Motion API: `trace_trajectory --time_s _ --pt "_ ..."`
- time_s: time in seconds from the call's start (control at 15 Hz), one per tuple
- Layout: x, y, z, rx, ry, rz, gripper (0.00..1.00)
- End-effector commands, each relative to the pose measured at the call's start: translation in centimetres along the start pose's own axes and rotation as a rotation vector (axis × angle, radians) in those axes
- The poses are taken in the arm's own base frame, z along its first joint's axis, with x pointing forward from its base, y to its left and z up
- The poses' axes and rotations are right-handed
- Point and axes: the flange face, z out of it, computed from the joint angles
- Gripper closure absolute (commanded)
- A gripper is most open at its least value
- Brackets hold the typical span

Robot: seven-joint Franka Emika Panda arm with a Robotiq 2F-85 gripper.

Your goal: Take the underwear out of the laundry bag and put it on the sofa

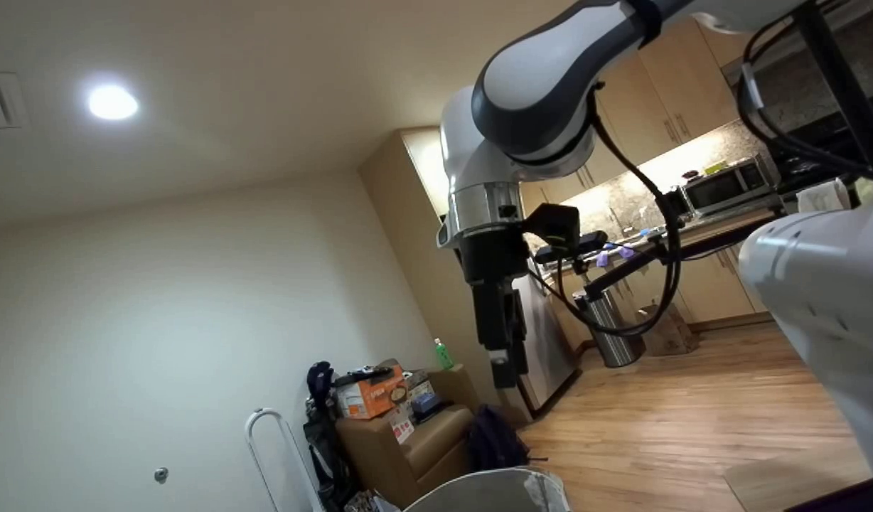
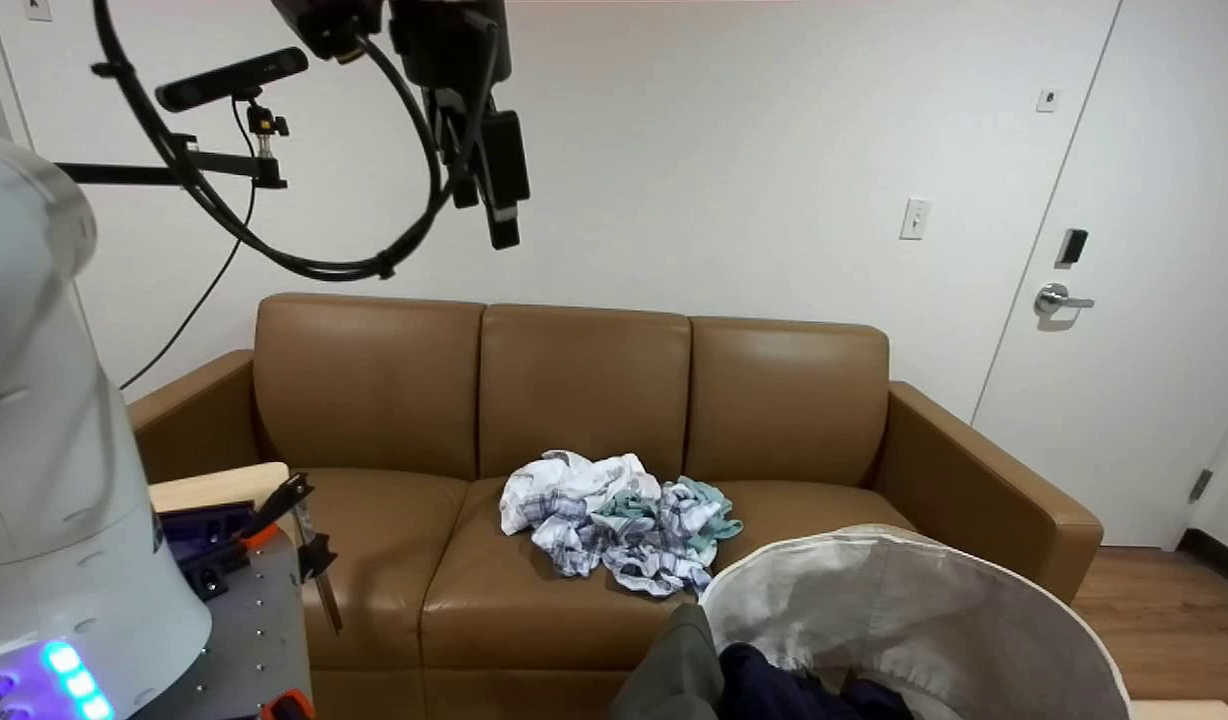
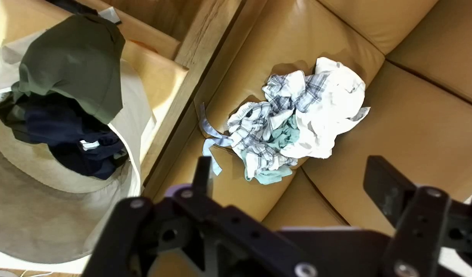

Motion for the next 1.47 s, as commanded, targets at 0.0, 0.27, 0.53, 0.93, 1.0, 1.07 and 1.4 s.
trace_trajectory --time_s 0.0,0.27,0.53,0.93,1.0,1.07,1.4 --pt "0.4 0.1 -1.4 0.01 0.025 0.013 0.0" --pt "2.9 3.0 -4.5 0.054 0.066 0.071 0.0" --pt "6.1 7.6 -6.8 0.069 0.128 0.181 0.0" --pt "8.1 13.5 -3.7 0.16 0.063 0.385 0.0" --pt "7.8 14.5 -2.7 0.18 0.049 0.427 0.0" --pt "7.1 15.6 -1.6 0.199 0.029 0.48 0.0" --pt "5.8 17.4 0.2 0.227 0.003 0.572 0.0"
